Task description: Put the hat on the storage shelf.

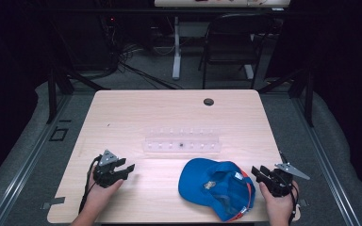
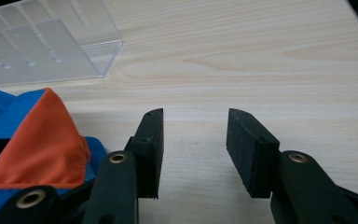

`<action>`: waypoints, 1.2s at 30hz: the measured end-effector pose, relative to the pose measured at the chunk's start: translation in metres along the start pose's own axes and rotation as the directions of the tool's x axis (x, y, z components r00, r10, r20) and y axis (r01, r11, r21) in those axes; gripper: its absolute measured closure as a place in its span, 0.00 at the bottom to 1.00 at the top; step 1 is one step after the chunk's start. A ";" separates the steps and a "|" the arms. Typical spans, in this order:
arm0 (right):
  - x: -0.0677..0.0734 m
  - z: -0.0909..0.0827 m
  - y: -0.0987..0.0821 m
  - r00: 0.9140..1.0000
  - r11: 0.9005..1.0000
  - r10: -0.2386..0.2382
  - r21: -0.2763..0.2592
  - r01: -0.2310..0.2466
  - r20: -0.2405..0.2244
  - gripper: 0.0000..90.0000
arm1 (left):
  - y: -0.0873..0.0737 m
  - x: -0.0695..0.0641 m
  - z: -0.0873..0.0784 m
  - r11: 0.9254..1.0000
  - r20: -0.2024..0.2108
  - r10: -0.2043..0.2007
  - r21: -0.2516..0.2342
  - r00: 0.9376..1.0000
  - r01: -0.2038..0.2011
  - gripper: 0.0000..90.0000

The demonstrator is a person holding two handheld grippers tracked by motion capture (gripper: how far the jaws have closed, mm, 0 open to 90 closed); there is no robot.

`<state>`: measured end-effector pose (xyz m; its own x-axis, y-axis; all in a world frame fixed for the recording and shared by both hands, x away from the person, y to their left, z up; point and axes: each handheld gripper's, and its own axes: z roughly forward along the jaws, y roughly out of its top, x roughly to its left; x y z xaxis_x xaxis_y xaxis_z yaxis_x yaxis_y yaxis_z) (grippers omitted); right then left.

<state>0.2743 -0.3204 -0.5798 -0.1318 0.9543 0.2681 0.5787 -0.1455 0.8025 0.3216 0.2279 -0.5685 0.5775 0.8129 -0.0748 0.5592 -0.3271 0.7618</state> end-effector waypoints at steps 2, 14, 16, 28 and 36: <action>-0.001 -0.002 0.001 1.000 1.000 -0.018 -0.003 0.018 0.020 0.64 | 0.001 -0.001 0.001 1.000 0.005 0.001 -0.002 1.000 -0.001 0.59; 0.002 -0.017 0.013 0.999 0.998 0.021 0.057 -0.019 -0.042 0.69 | 0.000 0.004 -0.001 0.999 -0.020 -0.054 0.008 0.998 0.054 0.56; 0.006 -0.020 0.018 0.997 0.996 0.034 0.081 -0.028 -0.064 0.69 | -0.001 0.006 -0.003 0.998 -0.011 -0.056 0.012 0.998 0.056 0.54; 0.031 -0.049 0.034 0.975 0.977 0.053 0.215 -0.006 -0.216 0.71 | 0.000 0.002 -0.001 0.999 -0.006 -0.033 0.014 0.999 0.033 0.54; 0.042 -0.061 0.021 0.969 0.959 0.033 0.279 0.038 -0.244 0.69 | 0.000 0.000 -0.001 1.000 -0.013 -0.021 0.015 1.000 0.021 0.54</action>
<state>0.2314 -0.2991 -0.5189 -0.3052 0.8563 0.4167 0.7752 -0.0308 0.6310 0.3204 0.2284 -0.5677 0.5578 0.8259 -0.0821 0.5797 -0.3169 0.7507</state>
